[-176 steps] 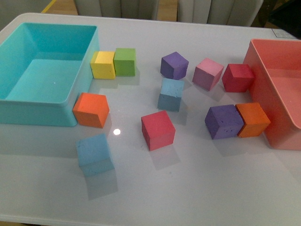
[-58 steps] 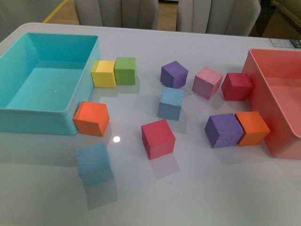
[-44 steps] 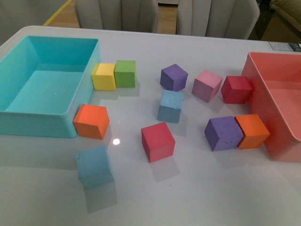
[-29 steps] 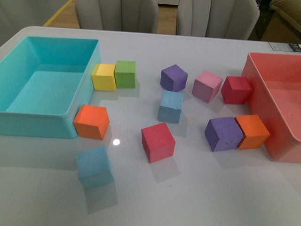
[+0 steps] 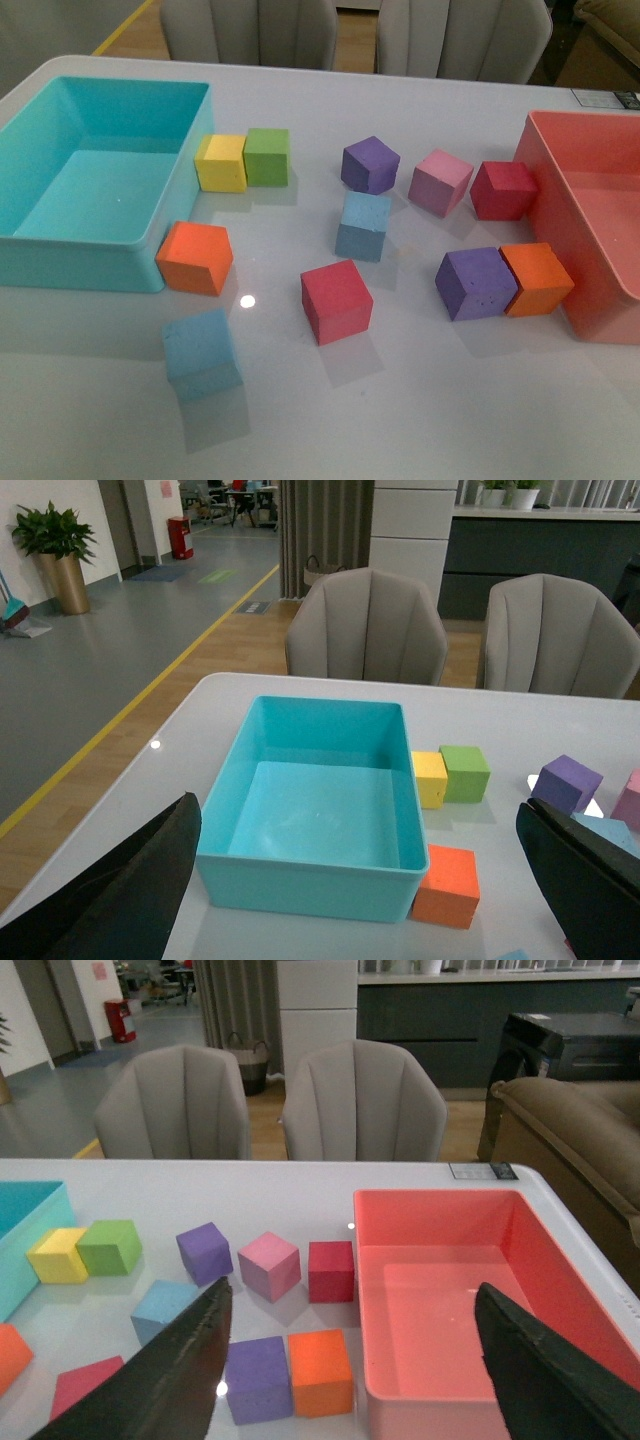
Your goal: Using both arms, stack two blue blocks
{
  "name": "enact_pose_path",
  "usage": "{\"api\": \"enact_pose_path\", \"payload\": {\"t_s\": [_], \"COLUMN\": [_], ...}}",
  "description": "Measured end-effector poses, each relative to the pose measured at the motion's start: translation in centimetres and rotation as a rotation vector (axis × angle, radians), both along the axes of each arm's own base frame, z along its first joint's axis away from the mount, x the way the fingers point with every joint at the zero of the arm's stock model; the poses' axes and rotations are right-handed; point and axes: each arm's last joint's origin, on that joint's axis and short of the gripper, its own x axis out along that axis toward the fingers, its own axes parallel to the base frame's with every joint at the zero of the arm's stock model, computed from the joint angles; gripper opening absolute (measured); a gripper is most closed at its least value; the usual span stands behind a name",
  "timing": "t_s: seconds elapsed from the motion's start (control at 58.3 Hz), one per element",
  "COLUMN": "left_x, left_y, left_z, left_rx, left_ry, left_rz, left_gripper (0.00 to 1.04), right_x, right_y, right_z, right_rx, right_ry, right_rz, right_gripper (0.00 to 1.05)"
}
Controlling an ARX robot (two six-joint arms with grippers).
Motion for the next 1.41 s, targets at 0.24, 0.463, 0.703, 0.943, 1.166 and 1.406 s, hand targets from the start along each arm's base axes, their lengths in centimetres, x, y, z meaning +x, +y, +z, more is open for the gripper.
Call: {"api": "enact_pose_path", "payload": {"t_s": [0.24, 0.463, 0.703, 0.943, 1.166, 1.406], "left_x": [1.3, 5.2, 8.1, 9.3, 10.6, 11.9], "left_y": [-1.1, -3.3, -6.6, -9.1, -9.6, -10.8], "left_z": [-0.1, -0.7, -3.6, -5.7, -6.1, -6.3], "left_rx": [-0.124, -0.193, -0.206, -0.248, -0.308, -0.314], "left_ry": [0.619, 0.746, 0.851, 0.935, 0.952, 0.960], "left_rz": [-0.053, -0.076, -0.067, -0.063, -0.011, 0.009], "left_gripper": [0.96, 0.96, 0.96, 0.96, 0.96, 0.96], "right_x": [0.0, 0.0, 0.0, 0.0, 0.0, 0.0], "right_y": [0.0, 0.0, 0.0, 0.0, 0.0, 0.0], "right_z": [0.0, 0.0, 0.0, 0.0, 0.0, 0.0], "right_rx": [0.000, 0.000, 0.000, 0.000, 0.000, 0.000], "right_ry": [-0.001, -0.001, -0.001, -0.001, -0.001, -0.002], "right_rz": [0.001, 0.000, 0.000, 0.000, 0.000, 0.000], "right_gripper": [0.96, 0.96, 0.96, 0.96, 0.96, 0.96]}}
